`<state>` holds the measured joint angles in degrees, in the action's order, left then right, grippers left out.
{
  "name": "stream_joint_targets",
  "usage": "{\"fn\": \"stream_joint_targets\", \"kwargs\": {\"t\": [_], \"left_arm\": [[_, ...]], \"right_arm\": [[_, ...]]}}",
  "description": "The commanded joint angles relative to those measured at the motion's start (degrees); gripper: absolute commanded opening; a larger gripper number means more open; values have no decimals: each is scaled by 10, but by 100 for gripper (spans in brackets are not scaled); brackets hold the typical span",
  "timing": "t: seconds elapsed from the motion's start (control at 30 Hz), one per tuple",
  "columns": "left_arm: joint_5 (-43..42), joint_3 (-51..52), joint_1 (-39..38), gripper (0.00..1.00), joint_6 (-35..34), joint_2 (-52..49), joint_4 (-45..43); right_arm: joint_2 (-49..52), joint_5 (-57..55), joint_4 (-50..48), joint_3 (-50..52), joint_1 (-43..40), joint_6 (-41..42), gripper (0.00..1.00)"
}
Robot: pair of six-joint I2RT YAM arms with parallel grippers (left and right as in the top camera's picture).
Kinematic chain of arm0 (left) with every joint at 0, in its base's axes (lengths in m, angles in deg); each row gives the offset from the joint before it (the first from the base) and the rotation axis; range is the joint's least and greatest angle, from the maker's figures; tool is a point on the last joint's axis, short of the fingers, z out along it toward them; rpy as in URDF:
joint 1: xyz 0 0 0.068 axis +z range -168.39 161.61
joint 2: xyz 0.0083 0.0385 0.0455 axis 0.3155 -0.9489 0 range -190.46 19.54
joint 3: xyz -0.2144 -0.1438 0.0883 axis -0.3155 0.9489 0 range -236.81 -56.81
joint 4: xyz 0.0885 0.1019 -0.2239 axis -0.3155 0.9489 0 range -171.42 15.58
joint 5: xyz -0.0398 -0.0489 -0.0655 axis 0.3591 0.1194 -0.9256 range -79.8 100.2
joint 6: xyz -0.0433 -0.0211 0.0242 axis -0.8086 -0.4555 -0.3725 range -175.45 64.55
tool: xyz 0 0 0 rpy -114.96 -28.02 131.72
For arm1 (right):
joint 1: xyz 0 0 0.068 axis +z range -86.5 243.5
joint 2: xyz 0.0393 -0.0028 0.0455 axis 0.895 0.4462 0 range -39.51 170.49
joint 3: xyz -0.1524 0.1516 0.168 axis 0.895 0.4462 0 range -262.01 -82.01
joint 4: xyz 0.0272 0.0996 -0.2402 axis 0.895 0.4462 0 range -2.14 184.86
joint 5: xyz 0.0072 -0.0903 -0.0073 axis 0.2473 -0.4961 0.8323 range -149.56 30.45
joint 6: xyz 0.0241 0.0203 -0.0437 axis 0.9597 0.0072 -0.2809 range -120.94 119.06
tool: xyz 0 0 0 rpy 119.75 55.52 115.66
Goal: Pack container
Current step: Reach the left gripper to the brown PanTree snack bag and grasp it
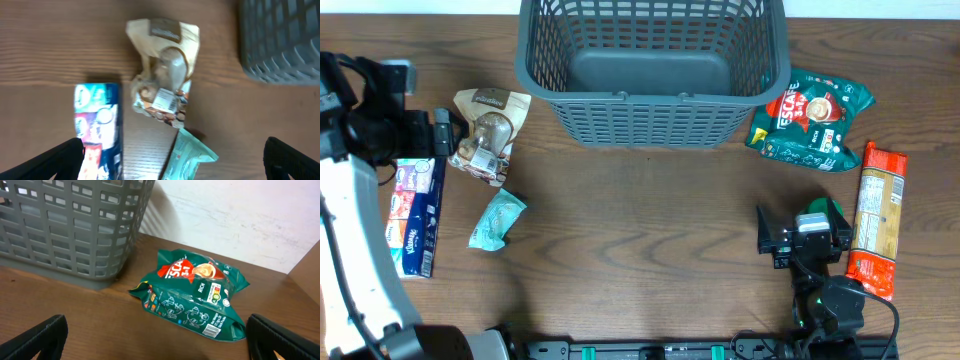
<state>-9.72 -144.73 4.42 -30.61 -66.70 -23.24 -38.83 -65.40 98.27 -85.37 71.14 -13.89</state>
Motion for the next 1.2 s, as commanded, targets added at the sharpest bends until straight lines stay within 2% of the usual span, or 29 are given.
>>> {"fn": "stream_joint_targets", "kwargs": {"t": [0.0,0.43,0.7,0.9,1.17], "left_arm": [[-36,-12,-7,98,51,-23,3],[-37,-12,-8,99,84,-114,5],[-36,-12,-42,99,122,-140,-26],[-25,-12,-63,99,121,-163,-59],[0,-12,-64,98,78,-218,-92]], "right_arm": [[-4,1,0,2,-2,9,99],[-4,1,0,2,-2,9,99],[-4,1,0,2,-2,9,99],[-4,1,0,2,-2,9,99],[-4,1,0,2,-2,9,99]]}}
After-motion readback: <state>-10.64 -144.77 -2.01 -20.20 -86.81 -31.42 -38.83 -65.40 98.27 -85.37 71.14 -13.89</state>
